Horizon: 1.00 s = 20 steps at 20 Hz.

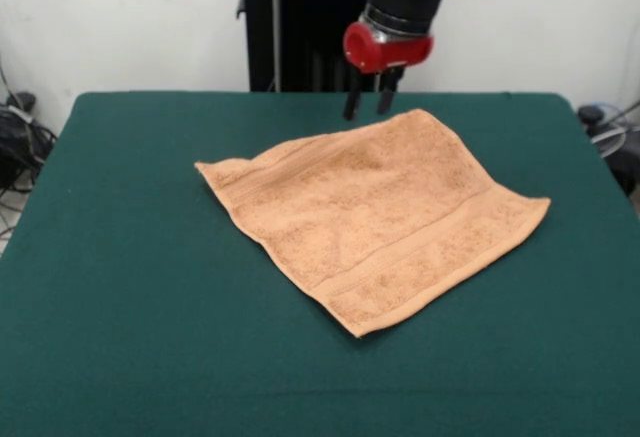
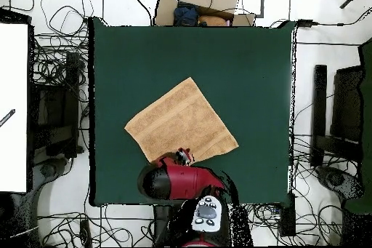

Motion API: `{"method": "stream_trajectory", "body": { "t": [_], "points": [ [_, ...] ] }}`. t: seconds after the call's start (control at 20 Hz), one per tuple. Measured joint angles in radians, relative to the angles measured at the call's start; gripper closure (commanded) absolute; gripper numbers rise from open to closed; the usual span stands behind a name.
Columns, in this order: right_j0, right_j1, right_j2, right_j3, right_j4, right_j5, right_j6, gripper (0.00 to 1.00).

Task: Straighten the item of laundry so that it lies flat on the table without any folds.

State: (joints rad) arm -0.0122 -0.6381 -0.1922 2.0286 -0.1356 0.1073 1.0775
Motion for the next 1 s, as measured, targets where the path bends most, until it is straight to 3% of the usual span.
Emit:
{"method": "stream_trajectory", "body": {
  "t": [0.4,1.0],
  "points": [
    [0.090,0.026,-0.016,-0.037,0.000,-0.015,0.000,0.00],
    [0.095,0.042,-0.016,-0.040,0.000,-0.080,0.000,0.00]
  ]
}}
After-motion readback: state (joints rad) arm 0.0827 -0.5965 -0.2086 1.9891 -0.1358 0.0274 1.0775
